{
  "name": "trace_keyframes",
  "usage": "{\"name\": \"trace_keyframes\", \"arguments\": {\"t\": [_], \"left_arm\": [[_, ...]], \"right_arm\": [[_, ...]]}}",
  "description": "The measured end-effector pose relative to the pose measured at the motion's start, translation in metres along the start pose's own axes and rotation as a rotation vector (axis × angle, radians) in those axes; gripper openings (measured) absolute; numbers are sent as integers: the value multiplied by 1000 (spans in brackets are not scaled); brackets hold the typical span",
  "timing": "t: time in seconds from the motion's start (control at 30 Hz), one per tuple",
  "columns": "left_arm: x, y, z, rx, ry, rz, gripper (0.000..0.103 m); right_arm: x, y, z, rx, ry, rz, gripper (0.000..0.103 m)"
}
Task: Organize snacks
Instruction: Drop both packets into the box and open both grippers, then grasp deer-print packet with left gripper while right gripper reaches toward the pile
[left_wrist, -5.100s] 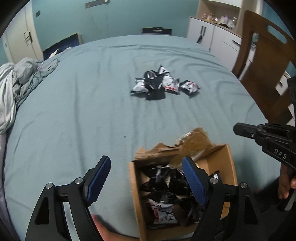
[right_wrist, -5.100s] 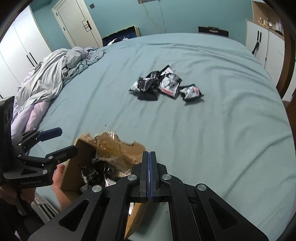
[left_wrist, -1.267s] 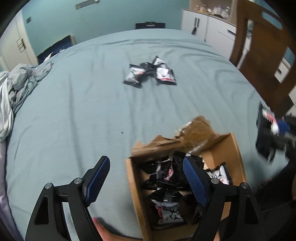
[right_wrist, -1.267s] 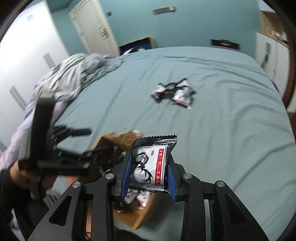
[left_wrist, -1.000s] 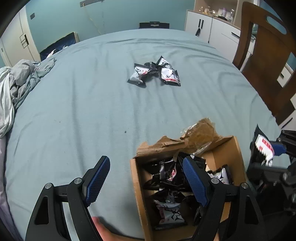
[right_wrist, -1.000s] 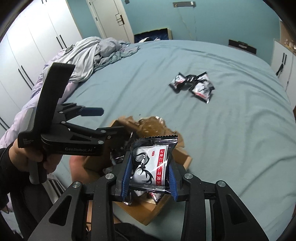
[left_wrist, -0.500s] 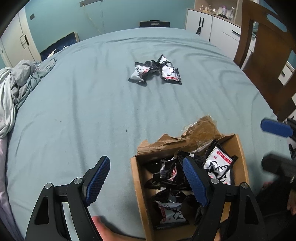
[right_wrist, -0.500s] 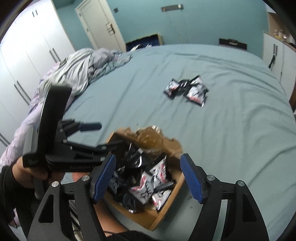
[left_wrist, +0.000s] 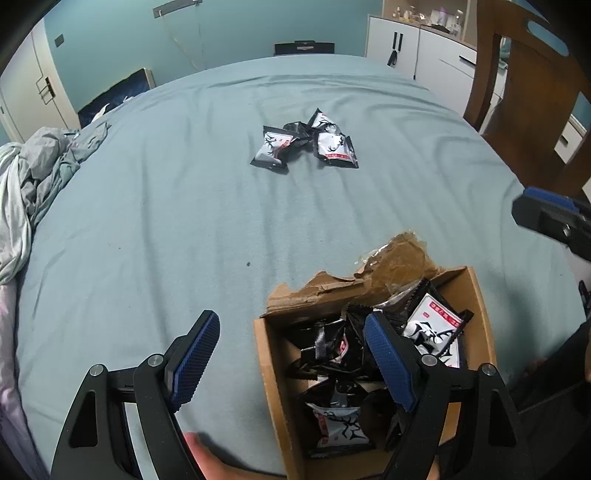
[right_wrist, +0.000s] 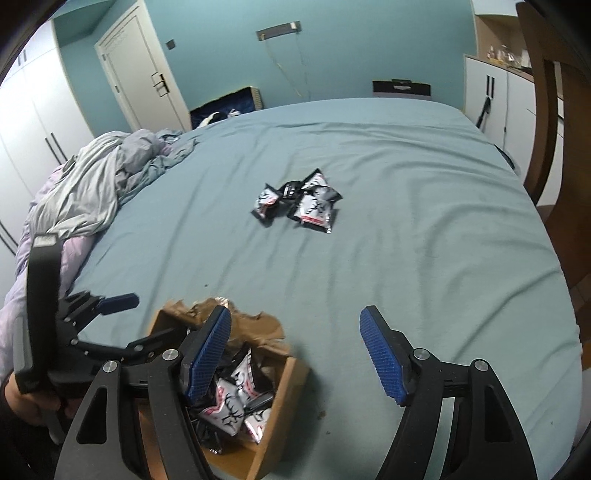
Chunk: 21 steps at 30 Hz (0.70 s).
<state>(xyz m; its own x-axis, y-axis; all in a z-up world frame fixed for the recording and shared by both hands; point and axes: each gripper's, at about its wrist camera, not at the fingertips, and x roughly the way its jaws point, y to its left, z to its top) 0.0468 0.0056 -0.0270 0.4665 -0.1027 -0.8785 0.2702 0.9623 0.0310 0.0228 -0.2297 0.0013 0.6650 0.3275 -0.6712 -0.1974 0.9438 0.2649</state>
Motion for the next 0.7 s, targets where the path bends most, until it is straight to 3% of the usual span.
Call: {"name": "trace_keyframes", "arguments": {"t": [0.47, 0.7], "left_arm": [[-3, 6, 10, -25, -32, 39, 82], [4, 7, 15, -19, -29, 61, 82]], "right_arm": [[46, -17, 48, 7, 33, -125, 72], [86, -18, 72, -23, 59, -130, 72]]}}
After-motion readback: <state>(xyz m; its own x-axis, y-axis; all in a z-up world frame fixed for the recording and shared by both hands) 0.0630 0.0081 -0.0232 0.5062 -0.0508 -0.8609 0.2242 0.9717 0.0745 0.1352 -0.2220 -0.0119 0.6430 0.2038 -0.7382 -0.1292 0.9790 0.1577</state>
